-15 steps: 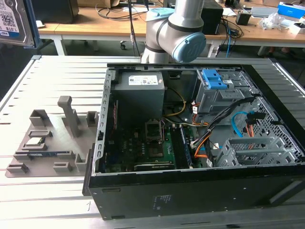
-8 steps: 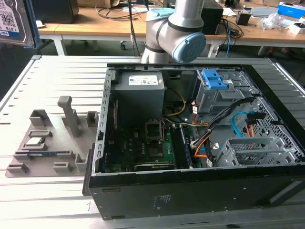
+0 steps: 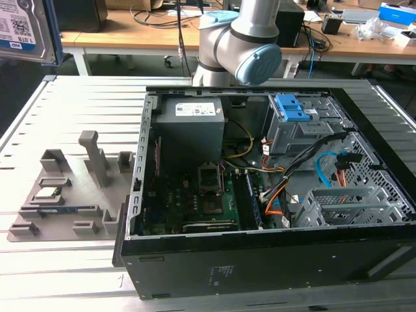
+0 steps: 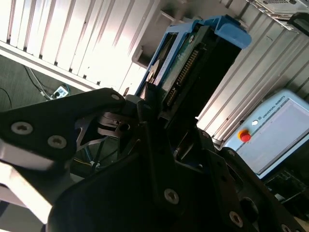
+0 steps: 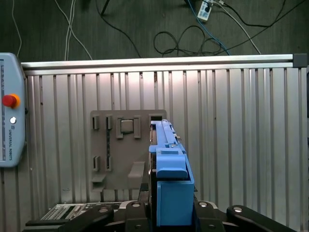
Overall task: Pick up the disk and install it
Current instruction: 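Pick up the disk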
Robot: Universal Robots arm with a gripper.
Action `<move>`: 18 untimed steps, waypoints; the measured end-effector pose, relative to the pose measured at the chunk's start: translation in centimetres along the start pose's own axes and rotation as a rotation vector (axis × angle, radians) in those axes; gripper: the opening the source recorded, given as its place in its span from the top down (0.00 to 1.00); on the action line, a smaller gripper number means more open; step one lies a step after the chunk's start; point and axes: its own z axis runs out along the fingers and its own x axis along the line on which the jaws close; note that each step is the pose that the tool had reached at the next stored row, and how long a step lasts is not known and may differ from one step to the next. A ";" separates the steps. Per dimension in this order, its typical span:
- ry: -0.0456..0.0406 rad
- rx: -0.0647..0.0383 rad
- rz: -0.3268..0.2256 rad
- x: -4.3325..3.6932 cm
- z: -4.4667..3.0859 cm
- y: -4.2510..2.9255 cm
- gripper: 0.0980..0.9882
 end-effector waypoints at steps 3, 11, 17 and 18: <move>0.0001 0.000 0.000 -0.04 -0.01 -1.08 0.70; 0.0001 0.000 0.000 -0.18 0.00 -5.80 0.70; 0.0000 0.000 0.000 -0.29 0.00 -9.46 0.70; 0.0000 0.000 0.000 -0.30 0.00 -9.92 0.70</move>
